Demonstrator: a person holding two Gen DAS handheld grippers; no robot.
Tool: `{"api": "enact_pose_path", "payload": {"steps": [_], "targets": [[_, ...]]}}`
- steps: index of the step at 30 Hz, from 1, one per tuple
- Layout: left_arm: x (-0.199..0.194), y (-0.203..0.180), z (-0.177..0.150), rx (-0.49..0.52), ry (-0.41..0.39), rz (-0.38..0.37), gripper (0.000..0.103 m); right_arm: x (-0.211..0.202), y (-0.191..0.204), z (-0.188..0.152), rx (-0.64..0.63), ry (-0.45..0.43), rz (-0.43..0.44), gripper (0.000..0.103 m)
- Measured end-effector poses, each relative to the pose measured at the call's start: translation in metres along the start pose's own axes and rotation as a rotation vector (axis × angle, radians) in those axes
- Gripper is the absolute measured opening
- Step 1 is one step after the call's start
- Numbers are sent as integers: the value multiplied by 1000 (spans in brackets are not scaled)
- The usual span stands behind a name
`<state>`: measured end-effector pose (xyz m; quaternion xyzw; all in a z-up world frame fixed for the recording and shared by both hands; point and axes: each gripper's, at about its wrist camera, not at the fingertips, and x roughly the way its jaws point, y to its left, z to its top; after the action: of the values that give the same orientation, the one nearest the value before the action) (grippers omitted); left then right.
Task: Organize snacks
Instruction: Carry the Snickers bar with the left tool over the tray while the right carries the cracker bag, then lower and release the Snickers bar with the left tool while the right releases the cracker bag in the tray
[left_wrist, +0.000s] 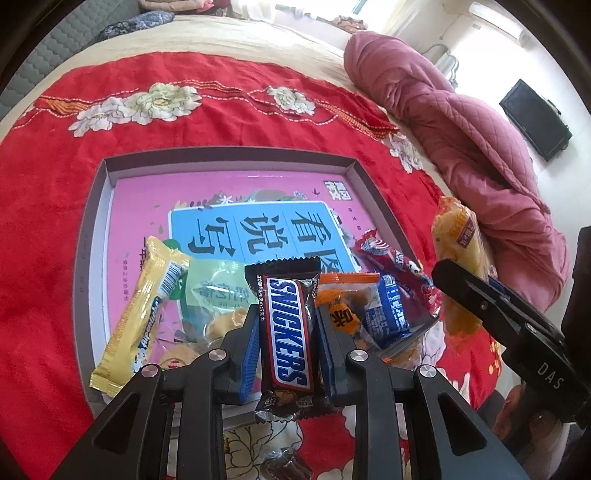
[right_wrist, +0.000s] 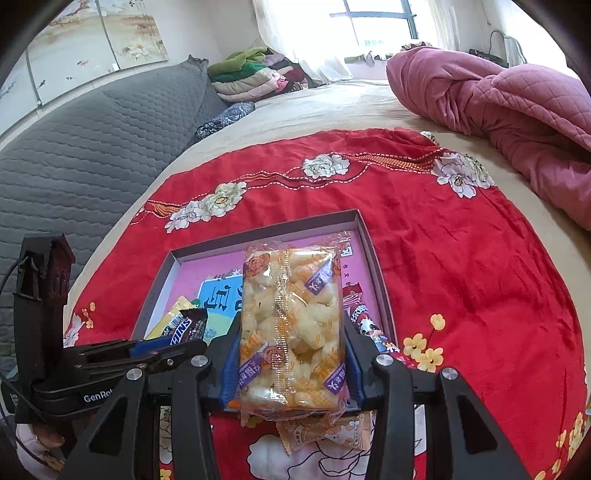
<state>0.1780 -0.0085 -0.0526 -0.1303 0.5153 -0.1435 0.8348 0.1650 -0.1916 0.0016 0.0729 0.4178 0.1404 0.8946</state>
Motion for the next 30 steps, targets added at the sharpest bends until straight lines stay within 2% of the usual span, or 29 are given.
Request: {"api": "enact_pose_path", "payload": {"steps": [17, 30], "targets": [[16, -4, -8, 25, 51, -5, 29, 23, 1, -4, -16, 35, -14, 46], [21, -2, -10, 18, 61, -7, 29, 39, 0, -8, -15, 68, -8, 46]]}}
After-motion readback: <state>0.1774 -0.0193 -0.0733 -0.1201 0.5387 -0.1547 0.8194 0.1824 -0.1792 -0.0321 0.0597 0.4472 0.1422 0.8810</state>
